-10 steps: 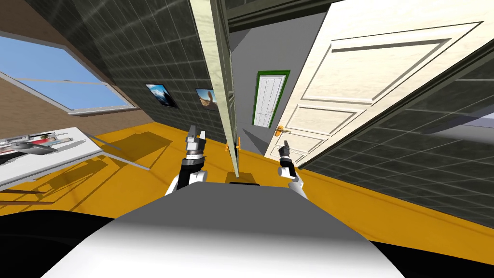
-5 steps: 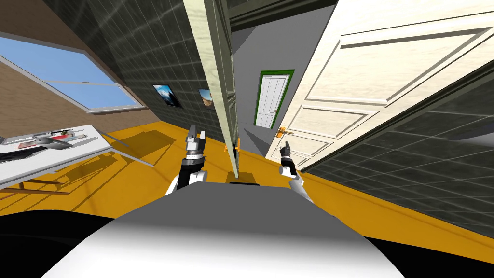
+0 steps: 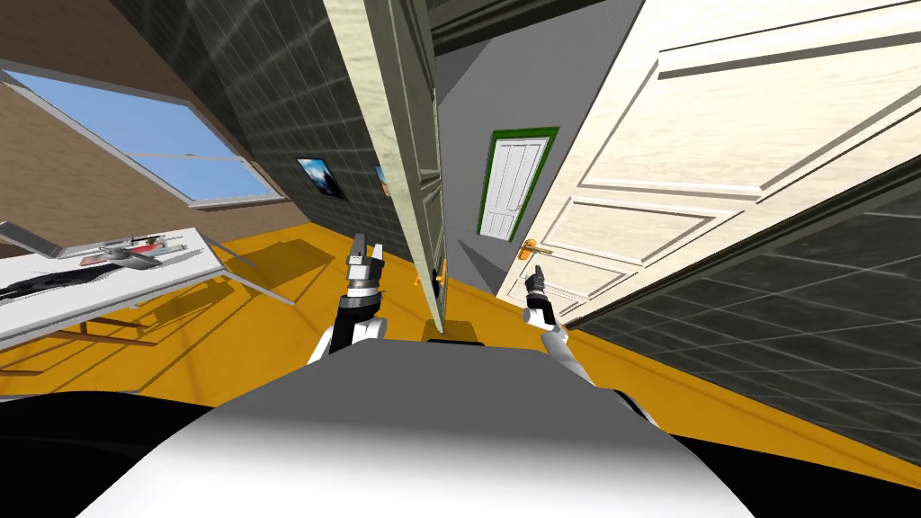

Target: Pull the door open

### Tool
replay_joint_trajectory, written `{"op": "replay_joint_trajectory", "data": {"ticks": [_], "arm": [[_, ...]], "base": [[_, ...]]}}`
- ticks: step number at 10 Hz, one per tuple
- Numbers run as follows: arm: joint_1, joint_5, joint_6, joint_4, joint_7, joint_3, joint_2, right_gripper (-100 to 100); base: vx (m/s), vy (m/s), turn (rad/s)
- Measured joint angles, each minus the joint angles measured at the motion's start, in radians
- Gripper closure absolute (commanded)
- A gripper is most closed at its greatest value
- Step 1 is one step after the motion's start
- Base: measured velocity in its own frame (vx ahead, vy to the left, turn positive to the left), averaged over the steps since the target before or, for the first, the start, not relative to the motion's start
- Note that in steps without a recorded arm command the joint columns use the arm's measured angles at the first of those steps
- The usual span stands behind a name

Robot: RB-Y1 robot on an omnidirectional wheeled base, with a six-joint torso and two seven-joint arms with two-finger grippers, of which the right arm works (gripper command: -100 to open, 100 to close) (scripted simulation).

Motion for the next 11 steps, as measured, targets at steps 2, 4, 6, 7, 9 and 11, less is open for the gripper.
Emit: {"op": "replay_joint_trajectory", "data": {"ticks": [2,4,6,7,9,11], "arm": [[-0.033,-0.029,-0.006,0.065,0.01,-0.002,-0.014,-100],[-0.055,-0.056,-0.012,0.119,0.016,-0.004,-0.031,-100],[-0.082,-0.084,-0.011,0.173,0.029,-0.008,-0.043,-100],[-0.104,-0.101,-0.017,0.214,0.031,-0.007,-0.055,-100],[-0.131,-0.132,-0.022,0.28,0.046,-0.011,-0.066,-100],[-0.156,-0.164,-0.019,0.333,0.059,-0.017,-0.083,-100]], "base": [[0.061,-0.073,0.137],[0.032,-0.056,0.05],[0.059,-0.07,0.128],[0.063,-0.069,0.105],[0.058,-0.075,0.099],[0.055,-0.087,0.096]]}}
